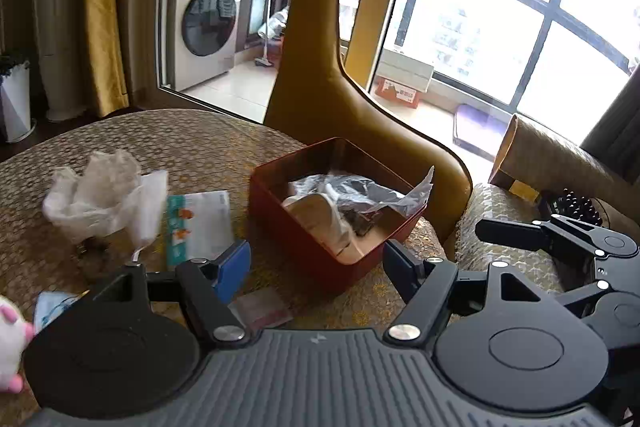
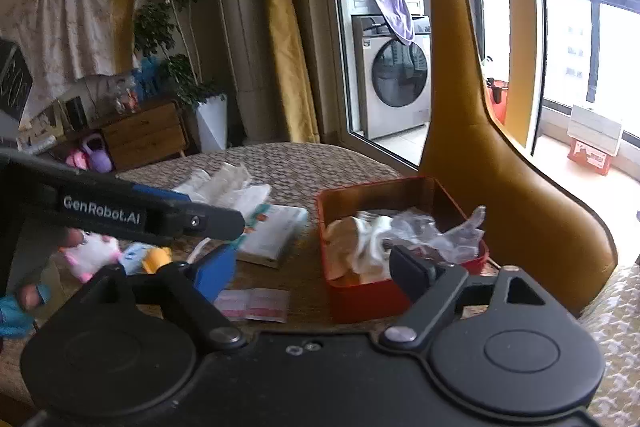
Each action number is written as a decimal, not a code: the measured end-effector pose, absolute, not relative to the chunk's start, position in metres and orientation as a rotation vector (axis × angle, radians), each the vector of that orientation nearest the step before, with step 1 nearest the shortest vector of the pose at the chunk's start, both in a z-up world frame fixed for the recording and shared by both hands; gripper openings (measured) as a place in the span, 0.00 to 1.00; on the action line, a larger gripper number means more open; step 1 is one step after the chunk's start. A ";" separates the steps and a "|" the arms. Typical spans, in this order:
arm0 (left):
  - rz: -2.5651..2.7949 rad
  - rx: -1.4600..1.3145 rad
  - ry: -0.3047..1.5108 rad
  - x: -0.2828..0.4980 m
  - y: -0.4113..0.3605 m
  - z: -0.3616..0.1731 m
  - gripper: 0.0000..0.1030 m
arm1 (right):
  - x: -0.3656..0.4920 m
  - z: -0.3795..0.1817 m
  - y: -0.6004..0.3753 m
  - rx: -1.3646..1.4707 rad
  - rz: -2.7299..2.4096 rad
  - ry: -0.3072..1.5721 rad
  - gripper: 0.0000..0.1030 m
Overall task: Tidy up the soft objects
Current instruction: 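Withdraw both tools from the red box back toward the table items, then grasp the yellow rubber duck with the left tool while the right tool grasps a wet-wipe sachet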
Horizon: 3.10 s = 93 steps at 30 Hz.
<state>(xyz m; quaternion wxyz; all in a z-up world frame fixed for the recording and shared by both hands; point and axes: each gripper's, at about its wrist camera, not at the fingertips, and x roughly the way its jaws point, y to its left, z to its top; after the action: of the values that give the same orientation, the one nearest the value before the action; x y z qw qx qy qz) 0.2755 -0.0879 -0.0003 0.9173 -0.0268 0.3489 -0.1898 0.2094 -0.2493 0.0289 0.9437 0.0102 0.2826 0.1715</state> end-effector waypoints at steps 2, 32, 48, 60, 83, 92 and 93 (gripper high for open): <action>-0.379 -0.058 0.711 0.267 -0.078 0.001 0.71 | 0.204 0.032 -0.243 0.034 0.359 0.569 0.86; -0.208 -0.155 0.707 0.228 0.048 -0.047 1.00 | 0.187 -0.021 -0.156 -0.006 0.439 0.649 0.90; -0.056 -0.145 0.750 0.275 0.040 -0.107 1.00 | 0.230 -0.077 -0.142 -0.049 0.397 0.729 0.90; 0.041 -0.162 0.801 0.310 0.045 -0.136 0.99 | 0.269 -0.103 -0.141 -0.038 0.394 0.768 0.90; 0.093 -0.129 0.821 0.323 0.044 -0.152 0.46 | 0.267 -0.114 -0.126 -0.179 0.377 0.733 0.72; 0.083 -0.176 0.809 0.320 0.051 -0.148 0.34 | 0.270 -0.109 -0.136 -0.149 0.373 0.736 0.41; 0.082 -0.179 0.810 0.319 0.051 -0.148 0.33 | 0.270 -0.109 -0.137 -0.141 0.377 0.738 0.38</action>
<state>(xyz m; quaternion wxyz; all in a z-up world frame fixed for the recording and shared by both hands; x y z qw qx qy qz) 0.3191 0.0507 -0.1477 0.9144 -0.0871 0.3934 0.0396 0.2704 -0.1372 -0.1089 0.9129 -0.0687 0.3582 0.1832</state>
